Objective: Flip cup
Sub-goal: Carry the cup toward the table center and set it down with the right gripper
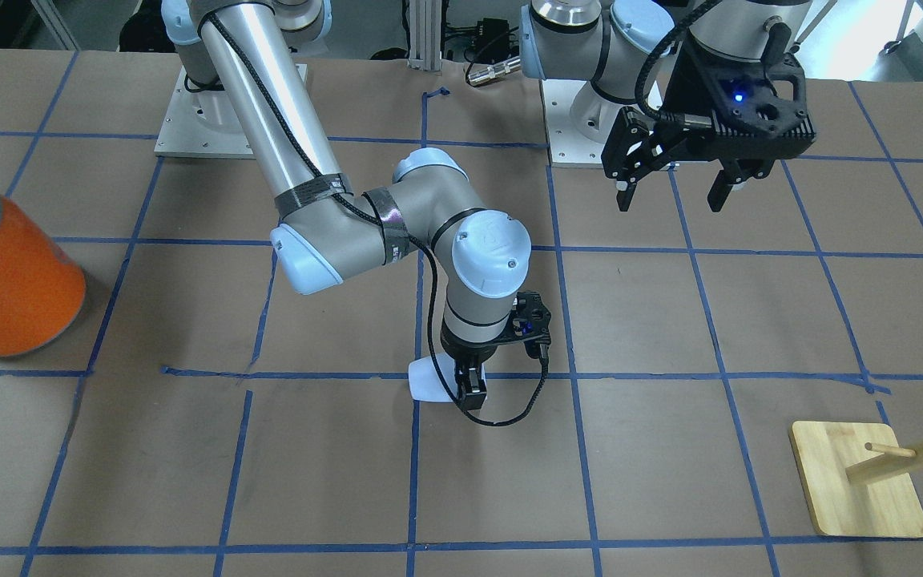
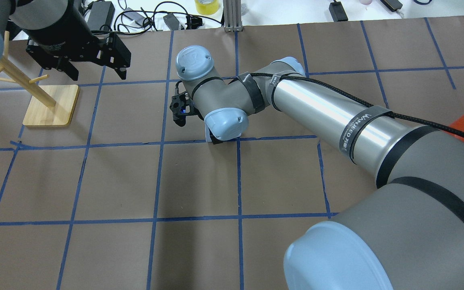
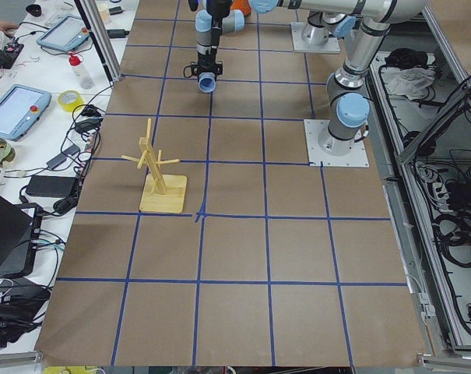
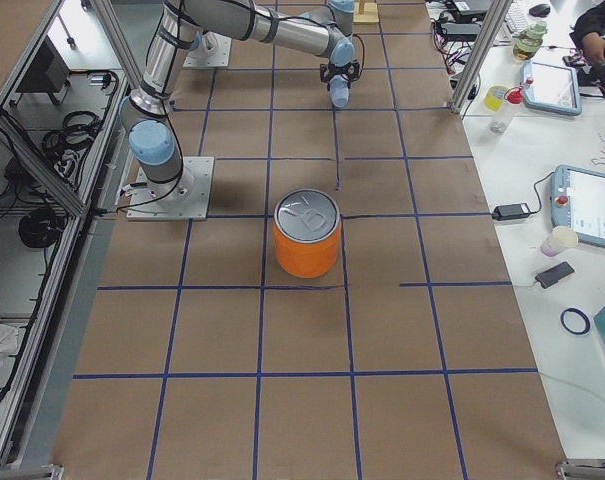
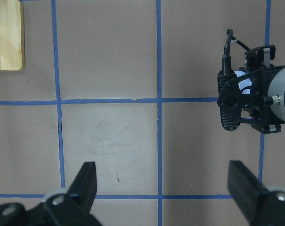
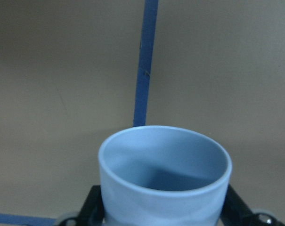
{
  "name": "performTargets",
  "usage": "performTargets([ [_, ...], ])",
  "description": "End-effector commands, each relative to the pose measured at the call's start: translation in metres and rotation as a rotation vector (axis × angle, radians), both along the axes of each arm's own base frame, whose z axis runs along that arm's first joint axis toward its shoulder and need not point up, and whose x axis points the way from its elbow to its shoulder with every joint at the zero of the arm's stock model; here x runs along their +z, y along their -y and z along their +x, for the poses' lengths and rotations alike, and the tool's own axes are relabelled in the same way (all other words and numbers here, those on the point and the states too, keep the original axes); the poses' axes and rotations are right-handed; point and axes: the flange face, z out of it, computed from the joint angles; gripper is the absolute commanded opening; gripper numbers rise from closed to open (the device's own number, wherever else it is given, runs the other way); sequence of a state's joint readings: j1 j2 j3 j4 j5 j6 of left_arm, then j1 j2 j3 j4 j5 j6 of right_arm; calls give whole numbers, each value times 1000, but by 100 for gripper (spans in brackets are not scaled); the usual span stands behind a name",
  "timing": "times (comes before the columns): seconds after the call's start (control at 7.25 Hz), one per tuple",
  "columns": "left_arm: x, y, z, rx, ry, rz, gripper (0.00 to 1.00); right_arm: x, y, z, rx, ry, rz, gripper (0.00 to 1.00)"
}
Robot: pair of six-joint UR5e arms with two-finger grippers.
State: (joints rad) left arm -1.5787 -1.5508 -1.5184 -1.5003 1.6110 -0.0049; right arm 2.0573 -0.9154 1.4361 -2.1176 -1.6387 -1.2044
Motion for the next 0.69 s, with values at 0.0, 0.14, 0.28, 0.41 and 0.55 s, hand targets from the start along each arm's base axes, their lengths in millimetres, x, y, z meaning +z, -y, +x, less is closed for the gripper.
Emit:
performTargets([
  [0.0,0,0,0,0,3,0,100,2,5,0,6,10,-11,100],
  [0.14,0,0,1,0,4,0,100,7,5,0,3,7,-20,100],
  [0.28,-1,1,1,-3,5,0,100,38,5,-5,-14,33,-45,100],
  [0.41,-3,1,1,-3,5,3,100,87,-12,-12,-12,46,-76,100],
  [0.55,-2,0,0,-3,2,4,100,130,-22,-23,-49,58,-110,100],
])
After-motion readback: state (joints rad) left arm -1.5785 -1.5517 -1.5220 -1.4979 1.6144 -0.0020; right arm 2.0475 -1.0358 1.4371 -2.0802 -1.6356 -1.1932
